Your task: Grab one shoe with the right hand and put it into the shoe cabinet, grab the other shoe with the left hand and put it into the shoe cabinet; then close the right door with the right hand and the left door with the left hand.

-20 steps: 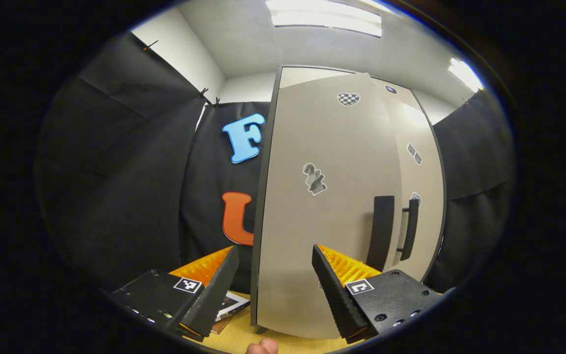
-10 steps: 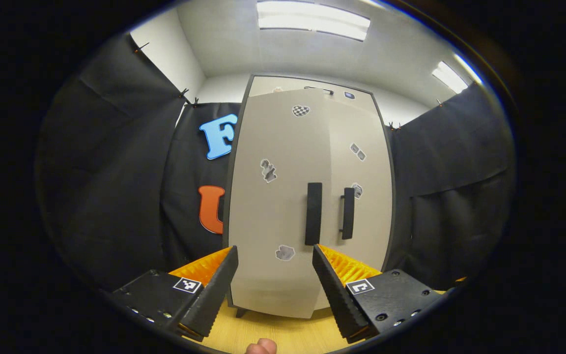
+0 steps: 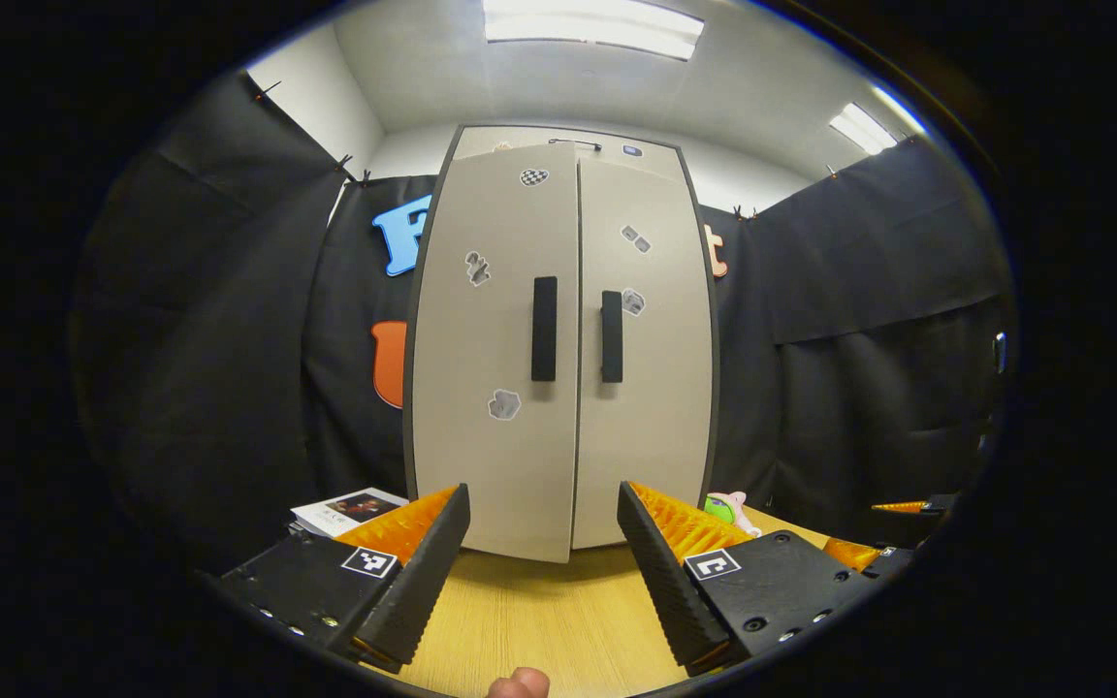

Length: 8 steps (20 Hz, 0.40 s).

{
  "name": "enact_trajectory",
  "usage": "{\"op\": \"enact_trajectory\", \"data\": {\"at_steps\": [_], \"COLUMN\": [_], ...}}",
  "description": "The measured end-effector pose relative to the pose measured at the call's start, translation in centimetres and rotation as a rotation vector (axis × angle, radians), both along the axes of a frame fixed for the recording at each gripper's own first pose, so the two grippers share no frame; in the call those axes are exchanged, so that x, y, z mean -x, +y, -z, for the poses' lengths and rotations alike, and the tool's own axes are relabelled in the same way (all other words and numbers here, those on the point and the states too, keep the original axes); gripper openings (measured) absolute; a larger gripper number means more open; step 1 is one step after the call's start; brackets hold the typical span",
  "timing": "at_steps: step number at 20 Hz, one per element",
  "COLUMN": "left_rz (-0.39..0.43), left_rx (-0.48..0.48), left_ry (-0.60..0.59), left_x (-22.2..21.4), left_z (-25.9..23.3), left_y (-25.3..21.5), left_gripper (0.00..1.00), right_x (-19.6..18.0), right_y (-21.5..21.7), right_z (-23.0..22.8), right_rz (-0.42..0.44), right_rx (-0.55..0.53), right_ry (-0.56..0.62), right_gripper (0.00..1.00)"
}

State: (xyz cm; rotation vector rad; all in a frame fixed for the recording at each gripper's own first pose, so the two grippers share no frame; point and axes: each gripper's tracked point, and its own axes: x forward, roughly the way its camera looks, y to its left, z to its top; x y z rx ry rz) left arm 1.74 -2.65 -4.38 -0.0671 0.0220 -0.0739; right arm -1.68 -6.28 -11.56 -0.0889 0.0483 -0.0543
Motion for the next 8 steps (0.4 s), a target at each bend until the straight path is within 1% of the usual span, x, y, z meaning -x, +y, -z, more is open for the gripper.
{"op": "enact_trajectory", "data": {"at_steps": [4,5,6,7,8], "left_rz": [-0.018,-0.018,-0.021,-0.023,-0.022], "left_rx": [-0.004,0.003,0.01,0.018,0.029], "left_ry": [0.02,0.028,0.038,0.046,0.057], "left_x": [2.4,2.9,3.4,3.7,4.0], "left_z": [2.5,3.0,3.4,3.7,4.1], "left_y": [-0.9,-1.2,-1.4,-1.4,-1.6], "left_gripper": [0.92,0.92,0.92,0.92,0.92], "right_x": [0.3,0.3,0.3,0.3,0.3], "right_y": [0.0,0.0,0.1,0.2,0.3], "right_z": [0.3,0.4,0.4,0.5,0.6], "right_rz": [-0.004,-0.005,-0.007,-0.009,-0.011], "right_rx": [-0.001,-0.003,-0.004,-0.004,-0.003], "right_ry": [0.007,0.007,0.006,0.006,0.006], "right_gripper": [0.99,0.94,0.99,0.94,0.99]}}
